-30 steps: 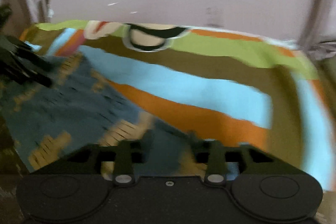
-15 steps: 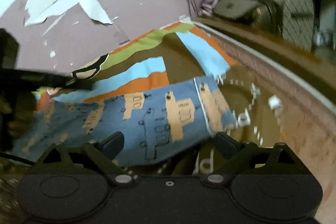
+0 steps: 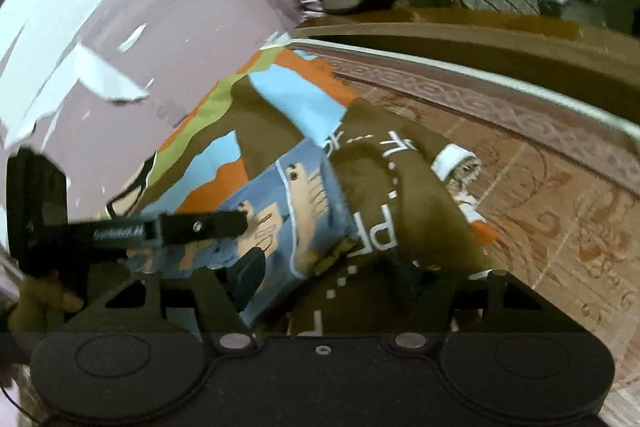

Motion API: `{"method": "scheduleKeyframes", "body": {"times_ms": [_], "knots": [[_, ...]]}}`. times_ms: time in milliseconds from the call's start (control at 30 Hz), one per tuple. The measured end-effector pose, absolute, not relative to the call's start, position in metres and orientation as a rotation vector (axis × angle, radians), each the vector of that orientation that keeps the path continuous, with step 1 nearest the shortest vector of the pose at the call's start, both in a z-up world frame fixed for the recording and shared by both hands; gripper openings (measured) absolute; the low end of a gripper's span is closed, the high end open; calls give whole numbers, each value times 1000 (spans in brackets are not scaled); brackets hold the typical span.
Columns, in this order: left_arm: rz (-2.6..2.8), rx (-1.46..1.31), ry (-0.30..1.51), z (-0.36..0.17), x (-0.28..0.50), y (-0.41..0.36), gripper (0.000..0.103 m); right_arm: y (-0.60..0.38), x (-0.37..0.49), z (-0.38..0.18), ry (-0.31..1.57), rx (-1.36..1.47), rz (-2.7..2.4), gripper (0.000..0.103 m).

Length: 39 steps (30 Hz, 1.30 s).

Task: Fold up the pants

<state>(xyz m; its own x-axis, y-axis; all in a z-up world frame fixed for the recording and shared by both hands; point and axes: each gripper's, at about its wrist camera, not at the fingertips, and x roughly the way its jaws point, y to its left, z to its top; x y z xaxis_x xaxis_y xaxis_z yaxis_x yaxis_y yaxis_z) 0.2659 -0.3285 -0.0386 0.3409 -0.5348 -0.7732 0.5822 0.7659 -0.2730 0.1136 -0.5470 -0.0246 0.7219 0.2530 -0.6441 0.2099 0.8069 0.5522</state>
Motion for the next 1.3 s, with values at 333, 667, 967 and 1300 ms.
{"method": "scheduleKeyframes", "body": {"times_ms": [333,667,967,1300], "knots": [[-752,-28,1070,-17,288,-343,96,-562,118,-38,758,792,90,56],[-783,59,1114,-20,296,-373,90,-556,113,-25,678,727,101,41],[-803,26,1156,-10,306,-382,90,-568,112,-39,683,864,22,17],[-751,-27,1275,11,324,-410,90,-497,113,1,593,260,83,15]]}}
